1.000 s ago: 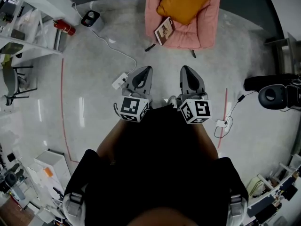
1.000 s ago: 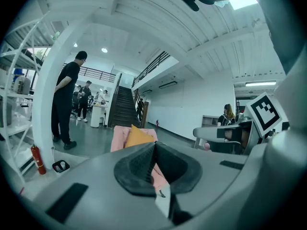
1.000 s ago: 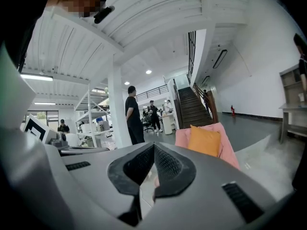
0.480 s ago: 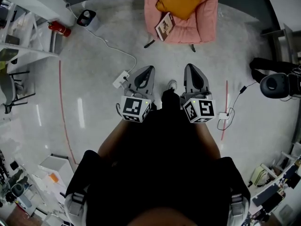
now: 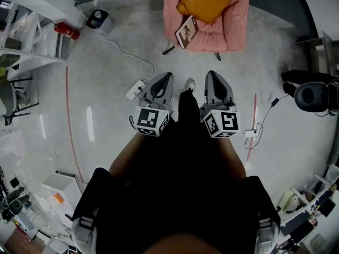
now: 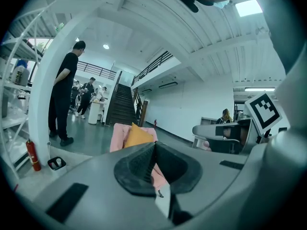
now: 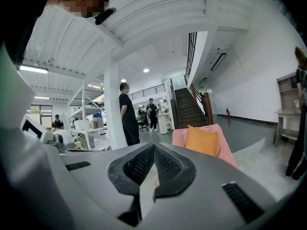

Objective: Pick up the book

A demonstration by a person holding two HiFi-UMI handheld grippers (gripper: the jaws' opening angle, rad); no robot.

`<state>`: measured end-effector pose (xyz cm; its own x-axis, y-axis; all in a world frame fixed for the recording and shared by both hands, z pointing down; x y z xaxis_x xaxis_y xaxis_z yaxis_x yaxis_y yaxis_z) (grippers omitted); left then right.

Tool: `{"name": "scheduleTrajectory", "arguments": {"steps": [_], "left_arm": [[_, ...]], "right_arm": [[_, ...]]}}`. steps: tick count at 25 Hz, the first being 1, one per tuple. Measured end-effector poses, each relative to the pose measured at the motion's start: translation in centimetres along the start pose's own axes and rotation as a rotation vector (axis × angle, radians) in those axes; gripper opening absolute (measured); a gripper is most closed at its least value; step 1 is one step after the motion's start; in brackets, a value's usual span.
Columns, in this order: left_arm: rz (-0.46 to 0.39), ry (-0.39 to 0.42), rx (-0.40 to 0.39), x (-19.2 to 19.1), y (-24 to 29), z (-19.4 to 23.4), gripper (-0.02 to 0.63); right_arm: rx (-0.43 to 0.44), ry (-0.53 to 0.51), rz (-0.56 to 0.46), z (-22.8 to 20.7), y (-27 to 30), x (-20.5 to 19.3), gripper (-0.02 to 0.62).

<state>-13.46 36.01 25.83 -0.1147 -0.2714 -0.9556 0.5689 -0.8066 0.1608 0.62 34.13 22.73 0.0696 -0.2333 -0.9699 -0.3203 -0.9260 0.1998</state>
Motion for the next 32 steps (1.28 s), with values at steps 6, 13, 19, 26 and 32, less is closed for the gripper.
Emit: {"name": "scheduleTrajectory", "arguments": {"steps": [6,13,19,26,32], "left_arm": [[0.016,0.005,-0.002,0.8,3.9,0.7,0.009],[0.047,-0.001,0.014,1.4,9.4,2.1,0.009],[0.08,-0.005,0.021,1.8,13.8,2.5,0.009],[0.077,-0.009,0.054,3.2,19.5,2.4,0.009],[0.083,0.004,0.085,3.9,23.9,2.2,0.009]], "right_arm": [[0.007,0.017,-0.003,-2.4,3.3,1.0,0.002],[0.025,0.032,0.015,-5.8,7.5,1.7,0.002],[0.048,0.036,0.024,-8.2,10.9,2.6,0.002],[0.084,0.043,0.03,-12.0,14.1,3.7,0.002],[0.088,0.047,0.033,-16.5,16.7,4.5,0.002]]}}
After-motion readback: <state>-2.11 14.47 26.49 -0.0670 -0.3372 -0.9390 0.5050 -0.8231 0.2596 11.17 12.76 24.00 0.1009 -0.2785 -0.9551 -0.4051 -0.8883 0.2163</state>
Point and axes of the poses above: the fingertips, and each gripper's own axes: y forward along the fingers, z to its left, x out of its top, the point moved 2 cm from there along -y, backward along the fingers, and after that the axes turned 6 degrees about -x, right-handed, at the moved point
